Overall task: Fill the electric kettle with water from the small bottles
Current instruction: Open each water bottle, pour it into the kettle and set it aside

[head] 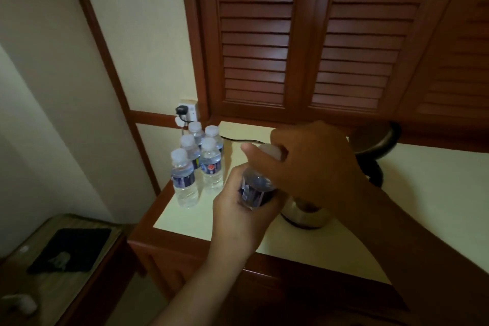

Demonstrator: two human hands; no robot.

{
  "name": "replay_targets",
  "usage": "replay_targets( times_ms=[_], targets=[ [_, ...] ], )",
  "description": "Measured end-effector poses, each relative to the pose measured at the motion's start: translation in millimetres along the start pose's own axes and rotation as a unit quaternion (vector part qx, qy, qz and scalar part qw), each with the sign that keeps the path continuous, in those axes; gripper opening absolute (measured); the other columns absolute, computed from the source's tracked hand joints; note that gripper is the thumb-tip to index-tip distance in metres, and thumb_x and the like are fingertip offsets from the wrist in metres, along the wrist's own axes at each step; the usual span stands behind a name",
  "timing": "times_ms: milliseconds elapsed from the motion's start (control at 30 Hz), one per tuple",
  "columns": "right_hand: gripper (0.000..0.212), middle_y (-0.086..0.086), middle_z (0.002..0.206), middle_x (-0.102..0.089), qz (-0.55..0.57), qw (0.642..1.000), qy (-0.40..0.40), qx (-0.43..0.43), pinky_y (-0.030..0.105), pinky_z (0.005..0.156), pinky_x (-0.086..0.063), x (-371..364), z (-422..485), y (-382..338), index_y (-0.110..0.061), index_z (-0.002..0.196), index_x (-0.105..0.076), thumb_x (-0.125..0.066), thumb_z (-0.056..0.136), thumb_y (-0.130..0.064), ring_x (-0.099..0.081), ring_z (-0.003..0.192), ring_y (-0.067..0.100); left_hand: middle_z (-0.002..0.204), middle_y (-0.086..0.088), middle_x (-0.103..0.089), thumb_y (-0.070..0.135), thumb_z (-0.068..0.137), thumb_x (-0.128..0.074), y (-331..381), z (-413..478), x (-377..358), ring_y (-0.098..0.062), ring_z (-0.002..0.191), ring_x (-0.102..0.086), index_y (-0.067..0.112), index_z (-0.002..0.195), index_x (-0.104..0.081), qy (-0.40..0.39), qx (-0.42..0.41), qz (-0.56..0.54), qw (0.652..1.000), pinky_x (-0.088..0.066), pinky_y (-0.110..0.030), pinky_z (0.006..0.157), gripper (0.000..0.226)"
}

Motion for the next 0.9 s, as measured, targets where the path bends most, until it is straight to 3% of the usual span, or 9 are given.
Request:
replay_targets(
  times_ms=[67, 167, 300, 433, 533, 633, 700, 767, 900],
  targets=[
    [0.063, -0.007, 0.041, -0.031, 0.01, 0.999, 0.013, 0.027, 0.023, 0.046, -0.027, 15.8, -4.5, 8.1, -0.024, 0.047, -0.033, -0.048, 0.091, -0.067, -0.026, 0.038, 0.006, 0.117, 0.013, -0.076, 0.001, 0.082, -0.087, 5.0, 2.8, -12.8, -0.007, 0.111, -0.073, 0.026, 0.124, -0.06, -0.061, 0.007, -0.045, 0.997, -0.058, -0.02, 0.086, 0.056],
    [0.062, -0.005, 0.04, -0.037, 0.029, 0.997, 0.001, 0.075, 0.021, 0.045, -0.025, 36.9, -13.9, 15.3, -0.021, 0.047, -0.045, -0.049, 0.091, -0.064, -0.029, 0.037, 0.009, 0.117, 0.006, -0.076, 0.011, 0.079, -0.09, 8.5, 2.3, -29.0, -0.015, 0.108, -0.074, 0.025, 0.126, -0.061, -0.142, 0.009, -0.082, 0.986, -0.061, -0.027, 0.085, 0.057],
    [0.057, -0.005, 0.046, -0.04, 0.072, 0.991, -0.06, 0.1, 0.017, 0.047, -0.029, 59.3, -22.9, 24.9, -0.023, 0.054, -0.048, -0.049, 0.093, -0.064, -0.043, 0.047, 0.018, 0.072, -0.009, -0.07, 0.017, 0.073, -0.086, 12.5, -6.1, -44.6, -0.016, 0.049, -0.066, -0.005, 0.129, -0.051, -0.277, 0.105, -0.224, 0.928, -0.053, -0.024, 0.048, 0.07],
    [0.049, -0.007, 0.063, -0.053, 0.104, 0.975, -0.165, 0.104, 0.016, 0.056, -0.036, 73.4, -34.6, 29.0, -0.027, 0.073, -0.061, -0.041, 0.092, -0.067, -0.052, 0.061, 0.012, 0.086, -0.026, -0.063, 0.034, 0.061, -0.101, 6.4, -6.6, -52.6, -0.031, 0.062, -0.065, 0.001, 0.117, -0.062, -0.31, 0.141, -0.254, 0.905, -0.055, -0.038, 0.057, 0.075],
    [0.05, -0.011, 0.073, -0.053, 0.086, 0.971, -0.195, 0.104, 0.024, 0.066, -0.04, 83.2, -48.8, 32.2, -0.024, 0.085, -0.064, -0.036, 0.094, -0.065, -0.052, 0.073, 0.008, 0.084, -0.011, -0.073, 0.03, 0.065, -0.099, 13.4, -13.0, -60.9, -0.025, 0.067, -0.074, 0.008, 0.108, -0.071, -0.354, 0.139, -0.265, 0.886, -0.06, -0.032, 0.058, 0.056],
    [0.017, -0.019, 0.083, -0.048, 0.093, 0.966, -0.212, 0.12, 0.025, 0.075, -0.041, 93.8, -64.6, 36.0, -0.038, 0.094, -0.057, -0.045, 0.101, -0.046, -0.047, 0.087, 0.004, 0.076, 0.004, -0.075, 0.005, 0.077, -0.078, 25.7, -23.0, -66.9, -0.004, 0.064, -0.072, 0.016, 0.095, -0.078, -0.392, 0.144, -0.286, 0.862, -0.057, -0.017, 0.059, 0.021],
    [0.011, -0.018, 0.095, -0.052, 0.088, 0.962, -0.222, 0.133, 0.031, 0.082, -0.042, 101.1, -74.7, 40.7, -0.034, 0.102, -0.061, -0.05, 0.102, -0.031, -0.045, 0.094, 0.005, 0.076, 0.002, -0.075, 0.007, 0.073, -0.075, 28.2, -26.9, -66.5, -0.006, 0.063, -0.07, 0.018, 0.092, -0.08, -0.354, 0.147, -0.229, 0.895, -0.055, -0.018, 0.059, 0.022],
    [0.02, -0.009, 0.112, -0.06, 0.097, 0.964, -0.219, 0.119, 0.035, 0.09, -0.044, 102.4, -86.1, 51.6, -0.023, 0.115, -0.065, -0.053, 0.099, -0.021, -0.049, 0.106, 0.01, 0.084, 0.002, -0.076, 0.008, 0.074, -0.08, 28.9, -31.6, -66.2, -0.008, 0.072, -0.071, 0.023, 0.097, -0.08, -0.304, 0.111, -0.156, 0.933, -0.055, -0.02, 0.066, 0.028],
    [0.031, -0.013, 0.127, -0.062, 0.176, 0.971, -0.152, 0.047, 0.019, 0.098, -0.043, 95.4, -113.8, 71.2, -0.028, 0.128, -0.064, -0.057, 0.101, -0.015, -0.053, 0.119, 0.002, 0.099, 0.002, -0.078, -0.003, 0.082, -0.084, 26.4, -48.3, -76.2, -0.01, 0.089, -0.073, 0.021, 0.113, -0.077, -0.247, 0.093, -0.094, 0.96, -0.055, -0.022, 0.076, 0.04]
  ],
)
Point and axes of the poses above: each hand's wrist, its own z-axis towards the middle knuckle, its own x-axis out of the back of the hand, y = z × x, the point moved 4 cm from there along z, towards the middle knuckle
